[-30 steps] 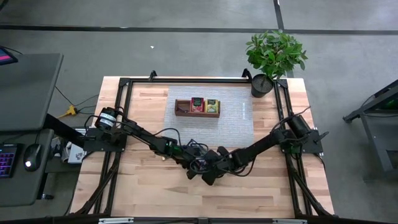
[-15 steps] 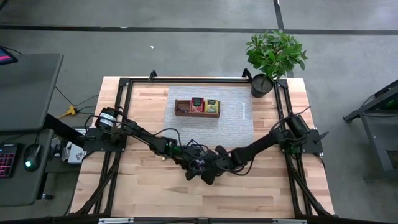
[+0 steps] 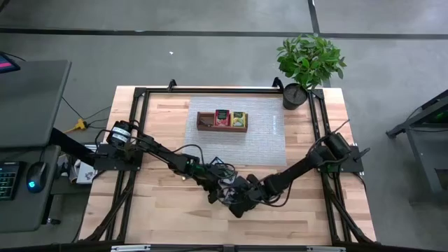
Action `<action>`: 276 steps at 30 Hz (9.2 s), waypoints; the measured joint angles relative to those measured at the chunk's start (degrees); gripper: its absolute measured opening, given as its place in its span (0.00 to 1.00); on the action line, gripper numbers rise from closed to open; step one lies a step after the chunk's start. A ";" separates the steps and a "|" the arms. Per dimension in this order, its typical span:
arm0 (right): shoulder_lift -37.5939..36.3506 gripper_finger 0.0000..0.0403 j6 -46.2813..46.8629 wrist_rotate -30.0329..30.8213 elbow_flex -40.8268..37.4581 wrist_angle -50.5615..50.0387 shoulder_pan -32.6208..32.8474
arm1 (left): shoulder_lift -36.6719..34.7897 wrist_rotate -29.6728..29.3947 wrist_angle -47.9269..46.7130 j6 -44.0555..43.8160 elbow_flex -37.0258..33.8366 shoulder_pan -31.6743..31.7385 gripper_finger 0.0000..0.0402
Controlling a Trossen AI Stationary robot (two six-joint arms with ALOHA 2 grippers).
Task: Pick & Place Tea
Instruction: Put the purple tea bag into the left section of the wooden organizer
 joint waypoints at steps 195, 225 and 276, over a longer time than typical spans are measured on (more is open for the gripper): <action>-15.21 0.15 -21.02 -9.59 -10.59 21.05 -5.57 | -10.45 13.75 -33.82 31.77 9.81 0.46 0.00; -15.23 0.04 -25.94 -16.01 -10.54 26.19 -10.88 | -10.40 5.76 -53.21 43.74 23.63 4.17 0.00; -32.50 0.00 -57.82 9.25 -11.18 55.09 -12.68 | -49.88 -23.15 -36.05 49.80 12.73 6.09 0.41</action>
